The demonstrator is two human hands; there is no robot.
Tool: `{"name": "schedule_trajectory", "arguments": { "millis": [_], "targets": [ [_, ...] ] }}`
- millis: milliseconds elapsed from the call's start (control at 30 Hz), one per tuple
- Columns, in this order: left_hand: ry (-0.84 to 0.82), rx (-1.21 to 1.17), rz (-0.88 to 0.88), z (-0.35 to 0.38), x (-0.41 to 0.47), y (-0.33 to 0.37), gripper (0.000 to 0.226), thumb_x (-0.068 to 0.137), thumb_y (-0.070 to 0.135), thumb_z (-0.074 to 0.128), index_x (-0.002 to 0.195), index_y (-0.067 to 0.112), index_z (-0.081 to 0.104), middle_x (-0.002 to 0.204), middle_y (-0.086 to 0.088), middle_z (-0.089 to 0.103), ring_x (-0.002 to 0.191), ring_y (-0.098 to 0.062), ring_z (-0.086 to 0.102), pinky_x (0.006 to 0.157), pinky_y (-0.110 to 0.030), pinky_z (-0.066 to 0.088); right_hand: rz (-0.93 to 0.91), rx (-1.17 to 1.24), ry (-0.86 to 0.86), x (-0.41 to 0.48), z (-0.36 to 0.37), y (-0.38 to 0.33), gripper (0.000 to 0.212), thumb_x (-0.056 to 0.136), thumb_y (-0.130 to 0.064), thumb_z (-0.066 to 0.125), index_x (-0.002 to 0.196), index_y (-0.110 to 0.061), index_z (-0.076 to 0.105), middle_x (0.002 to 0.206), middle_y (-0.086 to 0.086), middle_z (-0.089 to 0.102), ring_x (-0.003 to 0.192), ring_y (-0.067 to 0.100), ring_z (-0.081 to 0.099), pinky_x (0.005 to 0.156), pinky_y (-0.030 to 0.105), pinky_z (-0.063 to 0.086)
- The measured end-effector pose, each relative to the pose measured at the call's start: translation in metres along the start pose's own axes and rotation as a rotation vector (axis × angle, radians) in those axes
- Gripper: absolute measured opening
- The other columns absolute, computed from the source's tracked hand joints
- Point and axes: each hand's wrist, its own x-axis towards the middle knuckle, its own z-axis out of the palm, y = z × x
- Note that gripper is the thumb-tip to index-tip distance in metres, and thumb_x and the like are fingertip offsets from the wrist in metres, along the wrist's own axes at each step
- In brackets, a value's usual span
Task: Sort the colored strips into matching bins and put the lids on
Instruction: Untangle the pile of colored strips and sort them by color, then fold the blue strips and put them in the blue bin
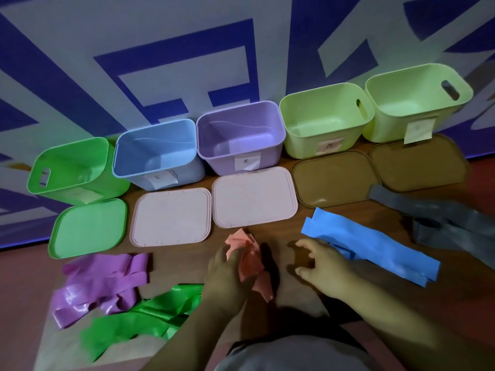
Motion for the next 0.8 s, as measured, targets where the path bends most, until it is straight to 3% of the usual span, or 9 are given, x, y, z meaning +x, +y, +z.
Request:
{"name": "schedule_trajectory", "arguments": {
  "millis": [200,367,500,800],
  "targets": [
    [0.006,0.050,0.093,0.008,0.012,0.020,0.067,0.085,0.053,0.063,0.145,0.039,0.038,0.155,-0.003,0.030,0.142,-0.026,0.026,0.116,-0.039,0.029,-0.002,-0.004,0.008,0.002,-0.017,0.014,0.052,0.082,-0.036,0.072,0.130,-0.034,0.052,0.131,-0.012,0.051,0.119,0.010,0.054,0.098,0.030,0.047],
    [-0.011,0.021,0.169,0.014,0.028,0.041,0.062,0.086,0.053,0.063,0.143,0.042,0.040,0.153,0.006,0.033,0.141,-0.020,0.029,0.114,-0.035,0.026,0.025,-0.033,0.062,0.013,-0.036,0.032,0.053,0.083,-0.036,0.072,0.132,-0.028,0.053,0.131,-0.009,0.053,0.117,0.011,0.055,0.096,0.030,0.048],
    [-0.026,-0.035,0.219,0.022,0.048,0.053,0.063,0.082,0.054,0.061,0.140,0.038,0.045,0.144,0.011,0.043,0.131,-0.014,0.040,0.110,-0.033,0.039,0.034,-0.056,0.117,0.028,-0.049,0.043,0.051,0.083,-0.034,0.072,0.131,-0.024,0.056,0.132,-0.007,0.056,0.118,0.012,0.056,0.095,0.027,0.047],
    [-0.111,-0.033,0.246,0.047,0.093,0.076,0.069,0.082,0.056,0.056,0.146,0.037,0.039,0.144,0.008,0.041,0.129,-0.016,0.043,0.108,-0.035,0.040,0.043,-0.077,0.088,0.083,-0.067,0.064,0.036,0.081,-0.026,0.071,0.116,-0.024,0.061,0.120,-0.006,0.058,0.106,0.017,0.060,0.085,0.031,0.049]
  ]
}}
